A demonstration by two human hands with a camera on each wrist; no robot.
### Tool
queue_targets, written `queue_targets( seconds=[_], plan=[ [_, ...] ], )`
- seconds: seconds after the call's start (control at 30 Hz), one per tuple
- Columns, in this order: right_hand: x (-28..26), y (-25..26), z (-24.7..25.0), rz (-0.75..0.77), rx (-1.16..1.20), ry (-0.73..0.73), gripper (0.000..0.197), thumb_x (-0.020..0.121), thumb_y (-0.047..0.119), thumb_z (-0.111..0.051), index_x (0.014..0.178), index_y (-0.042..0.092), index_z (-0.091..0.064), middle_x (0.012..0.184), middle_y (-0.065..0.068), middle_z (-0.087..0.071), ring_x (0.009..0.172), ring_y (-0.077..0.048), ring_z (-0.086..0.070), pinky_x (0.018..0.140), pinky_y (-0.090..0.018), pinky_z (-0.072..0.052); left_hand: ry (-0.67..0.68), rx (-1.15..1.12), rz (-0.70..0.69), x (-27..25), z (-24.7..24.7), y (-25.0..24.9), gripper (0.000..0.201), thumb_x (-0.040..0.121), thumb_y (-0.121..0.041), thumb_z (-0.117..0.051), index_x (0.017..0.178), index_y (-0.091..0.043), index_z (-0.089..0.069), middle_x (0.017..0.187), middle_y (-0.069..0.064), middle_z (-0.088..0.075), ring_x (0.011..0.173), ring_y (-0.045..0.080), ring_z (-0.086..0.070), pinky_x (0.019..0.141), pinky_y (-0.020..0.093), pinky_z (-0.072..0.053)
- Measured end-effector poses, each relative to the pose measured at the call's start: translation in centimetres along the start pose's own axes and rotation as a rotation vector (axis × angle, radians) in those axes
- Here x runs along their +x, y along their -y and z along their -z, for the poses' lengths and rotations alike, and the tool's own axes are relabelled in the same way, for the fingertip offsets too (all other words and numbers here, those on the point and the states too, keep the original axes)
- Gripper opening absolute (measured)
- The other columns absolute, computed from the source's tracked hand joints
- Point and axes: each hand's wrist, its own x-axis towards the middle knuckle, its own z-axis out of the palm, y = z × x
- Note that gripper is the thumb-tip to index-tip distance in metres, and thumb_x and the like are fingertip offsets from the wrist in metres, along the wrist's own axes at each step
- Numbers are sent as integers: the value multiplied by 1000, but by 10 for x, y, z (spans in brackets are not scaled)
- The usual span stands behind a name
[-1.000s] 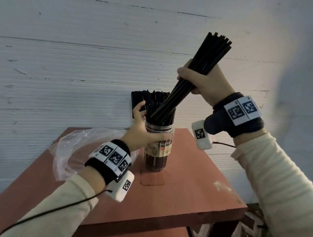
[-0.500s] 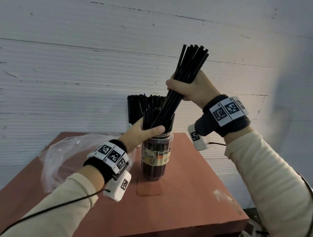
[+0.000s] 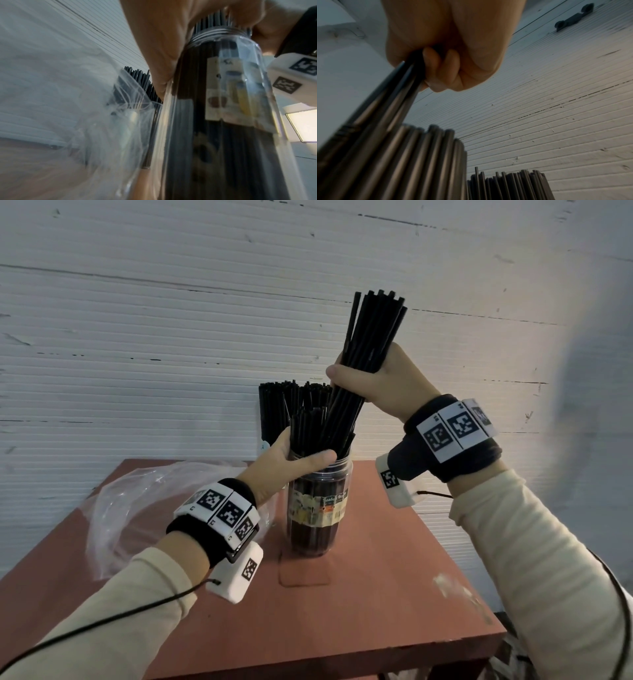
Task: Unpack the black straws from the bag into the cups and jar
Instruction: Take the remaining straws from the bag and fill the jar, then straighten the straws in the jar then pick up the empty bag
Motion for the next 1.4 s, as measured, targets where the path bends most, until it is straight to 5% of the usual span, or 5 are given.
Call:
queue_targets(
  seconds=[0.4, 0.6, 0.7, 0.9, 1.4],
  plan=[
    [-15, -17, -28, -93, -29, 179, 31, 91, 34, -64, 91, 3, -64, 81, 0, -67, 76, -4, -65, 69, -20, -51, -62, 13, 60, -13, -5, 4, 104, 51, -46, -83, 136, -25, -27, 130, -5, -55, 120, 9, -56, 104, 40, -47],
    [-27, -1, -19, -26, 39, -126, 80, 85, 43, -68, 146, 22, -20, 143, 5, -38, 125, -7, -45, 93, -16, -44, -128, 66, 26, -20, -5, 5, 96, 57, -55, -82, 140, -28, -41, 135, -8, -56, 122, 9, -55, 104, 42, -46],
    [-24, 9, -19, 109, -31, -244, 73, 93, 37, -60, 150, 21, -18, 151, 2, -31, 137, -9, -33, 109, -23, -34, -184, 39, 29, -23, -7, 7, 97, 54, -56, -86, 138, -29, -43, 131, -10, -59, 120, 12, -58, 102, 42, -48],
    [-4, 6, -34, 246, -309, -279, 37, 95, 20, -54, 131, 9, -55, 127, -4, -57, 114, -13, -54, 92, -3, -33, -251, 28, 29, -27, -12, 5, 106, 50, -57, -86, 140, -23, -41, 133, -8, -57, 121, 14, -56, 103, 41, -47],
    [-39, -11, -51, 261, -316, -251, 40, 91, 17, -61, 130, 10, -57, 130, -1, -57, 119, -12, -54, 98, -2, -31, -219, 40, -7, -29, -16, 2, 87, 62, -52, -79, 137, -24, -47, 124, -8, -65, 117, 9, -59, 104, 40, -46]
  ],
)
